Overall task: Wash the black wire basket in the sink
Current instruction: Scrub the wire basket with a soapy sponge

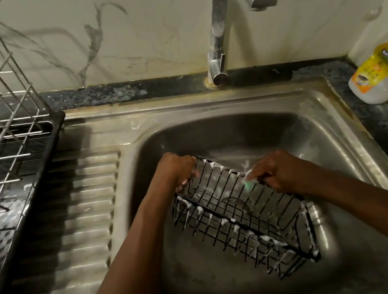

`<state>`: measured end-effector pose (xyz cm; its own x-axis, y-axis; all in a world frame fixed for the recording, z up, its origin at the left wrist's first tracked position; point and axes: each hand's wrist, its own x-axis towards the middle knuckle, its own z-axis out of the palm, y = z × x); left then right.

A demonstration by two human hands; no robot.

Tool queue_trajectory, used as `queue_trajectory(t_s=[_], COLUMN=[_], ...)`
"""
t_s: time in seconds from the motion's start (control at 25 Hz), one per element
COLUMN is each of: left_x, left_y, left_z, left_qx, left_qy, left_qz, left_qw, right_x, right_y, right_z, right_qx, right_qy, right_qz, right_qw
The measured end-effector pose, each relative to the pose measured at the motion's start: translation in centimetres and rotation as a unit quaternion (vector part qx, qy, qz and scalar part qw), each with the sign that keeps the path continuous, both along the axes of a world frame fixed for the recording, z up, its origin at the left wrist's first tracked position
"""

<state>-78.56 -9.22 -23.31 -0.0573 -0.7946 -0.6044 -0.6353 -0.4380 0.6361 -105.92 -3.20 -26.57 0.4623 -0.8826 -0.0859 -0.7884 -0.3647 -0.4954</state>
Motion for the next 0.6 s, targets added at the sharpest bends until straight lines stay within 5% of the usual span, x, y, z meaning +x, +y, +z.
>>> queue_trajectory(t_s=[0.2,0.32,0.6], left_x=[0.3,0.3,0.4], left_y=[-1.1,-1.0,-0.7], left_z=[-1.7,-1.7,-1.5], left_qx=[0.014,0.003,-0.011], left_qy=[0.032,0.025,0.036], left_qz=[0.096,0.135,0.104], left_qw=[0.995,0.990,0.994], right_x=[1.8,1.5,-4.0], right_y=[-1.7,-2.7,0.8], right_z=[-0.6,-0.7,0.6], right_qx=[-0.081,-0.035,0.005], right_qy=[-0.028,-0.048,0.065], right_qz=[0.020,-0.019,-0.077], right_qw=[0.996,0.998,0.995])
